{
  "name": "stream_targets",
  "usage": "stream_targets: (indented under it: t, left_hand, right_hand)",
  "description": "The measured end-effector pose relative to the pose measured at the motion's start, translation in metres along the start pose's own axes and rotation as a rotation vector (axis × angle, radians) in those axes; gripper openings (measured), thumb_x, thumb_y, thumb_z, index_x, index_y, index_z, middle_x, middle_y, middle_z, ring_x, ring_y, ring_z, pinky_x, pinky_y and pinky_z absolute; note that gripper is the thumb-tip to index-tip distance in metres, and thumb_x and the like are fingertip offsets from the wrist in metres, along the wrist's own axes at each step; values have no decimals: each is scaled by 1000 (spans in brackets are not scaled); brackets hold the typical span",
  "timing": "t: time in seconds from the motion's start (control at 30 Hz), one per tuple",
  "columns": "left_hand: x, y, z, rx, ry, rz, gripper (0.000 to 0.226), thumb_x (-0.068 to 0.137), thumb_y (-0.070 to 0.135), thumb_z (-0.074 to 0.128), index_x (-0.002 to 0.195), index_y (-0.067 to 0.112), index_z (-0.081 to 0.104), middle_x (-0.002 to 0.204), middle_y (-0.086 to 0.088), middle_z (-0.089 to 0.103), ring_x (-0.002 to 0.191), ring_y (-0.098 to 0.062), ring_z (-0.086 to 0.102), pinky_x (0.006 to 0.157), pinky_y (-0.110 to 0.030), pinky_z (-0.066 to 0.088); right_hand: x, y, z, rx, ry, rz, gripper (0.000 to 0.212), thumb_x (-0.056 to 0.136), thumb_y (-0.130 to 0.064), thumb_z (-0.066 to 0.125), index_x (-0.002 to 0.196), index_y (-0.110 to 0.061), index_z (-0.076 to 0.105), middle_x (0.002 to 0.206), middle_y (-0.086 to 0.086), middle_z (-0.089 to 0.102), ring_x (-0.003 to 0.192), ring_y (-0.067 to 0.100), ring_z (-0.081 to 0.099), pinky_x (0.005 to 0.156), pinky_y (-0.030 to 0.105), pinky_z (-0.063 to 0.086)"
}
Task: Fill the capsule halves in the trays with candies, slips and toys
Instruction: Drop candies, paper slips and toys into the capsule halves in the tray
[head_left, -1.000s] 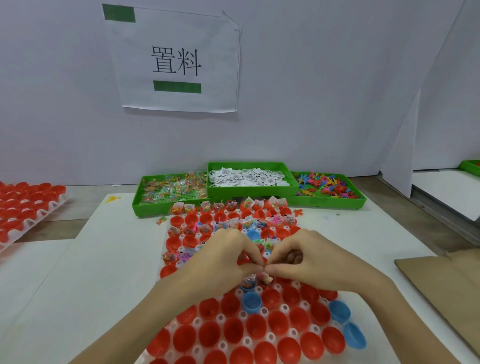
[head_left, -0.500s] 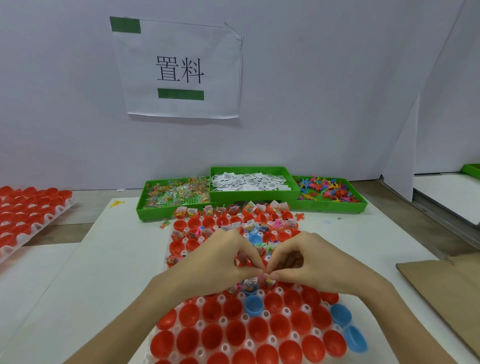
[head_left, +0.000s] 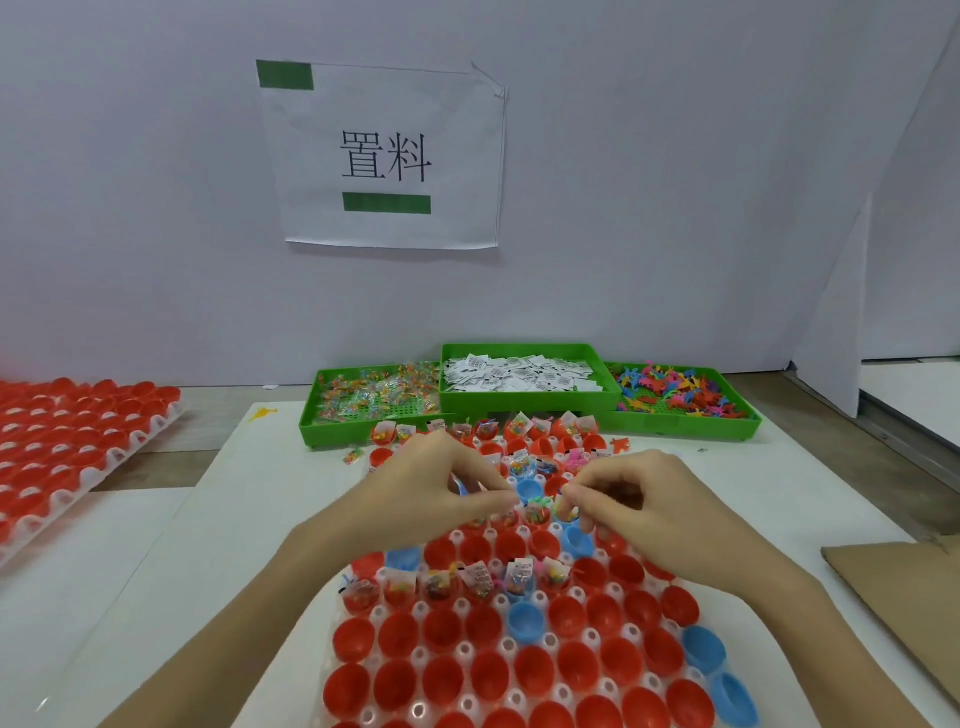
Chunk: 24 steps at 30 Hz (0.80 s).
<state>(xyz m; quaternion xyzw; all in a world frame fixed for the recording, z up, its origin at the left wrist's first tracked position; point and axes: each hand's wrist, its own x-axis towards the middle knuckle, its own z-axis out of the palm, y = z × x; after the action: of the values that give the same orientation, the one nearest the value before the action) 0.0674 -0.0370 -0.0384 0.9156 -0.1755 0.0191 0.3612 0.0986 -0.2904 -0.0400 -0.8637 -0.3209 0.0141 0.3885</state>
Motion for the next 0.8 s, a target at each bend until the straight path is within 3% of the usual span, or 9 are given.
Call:
stream_targets:
  t: [0.13,0.23,0.37,0.47,0.57,0.63,0.7,0.8]
  left_hand:
    - [18,-48,-32,117,302,-149,10,95,31,71,98,27,80,85,19,74,74,5,66,62,-7,47]
    - [38,-93,-52,238,454,-307,19,99,24,67,107,11,78,104,1,76,80,-7,65,72,-21,49]
    - [55,-137,-73,454,430,-411,22,100,17,65,112,3,76,115,-11,75,98,-25,67,87,-35,53]
    - [62,-152,-80,524,368,-398,31,96,22,72,122,7,73,123,-10,73,108,-28,67,92,-35,50]
    - [68,-159,-76,555,294,-351,27,95,28,74,115,12,76,120,-5,75,97,-19,66,84,-27,46]
    - [70,-162,-72,563,271,-342,21,96,27,71,110,11,78,115,-5,76,89,-14,60,80,-24,44]
    - [70,-158,-71,542,319,-331,19,99,20,67,109,8,78,112,-8,76,88,-17,62,79,-27,47]
    - [65,-143,-73,455,582,-279,21,102,17,61,105,4,77,101,-11,77,81,-22,66,75,-32,50]
  right_hand:
    - [-1,-2,3,8,-1,-9,22,100,-31,62,83,-33,77,72,-10,73,68,6,69,68,15,52]
    - [0,-1,7,-4,-12,-11,21,100,-30,63,85,-33,77,73,-10,73,67,6,69,68,15,52]
    - [1,0,10,-14,-4,-19,21,99,-32,63,84,-34,76,73,-11,73,67,5,68,68,15,52]
    - [1,2,11,-19,4,-21,21,99,-33,63,83,-35,76,72,-12,72,67,7,69,67,18,54]
    - [2,5,10,-35,10,-16,21,100,-34,62,84,-33,76,72,-12,72,67,7,69,71,24,57]
    - [2,6,8,-51,22,-16,21,99,-33,62,84,-31,77,71,-15,72,67,5,68,68,21,55]
    - [1,6,6,-50,38,-22,23,99,-32,62,82,-30,77,69,-18,71,64,2,67,65,13,50]
    - [1,6,1,-54,64,-26,25,99,-33,62,78,-29,76,67,-15,70,61,5,65,64,12,48]
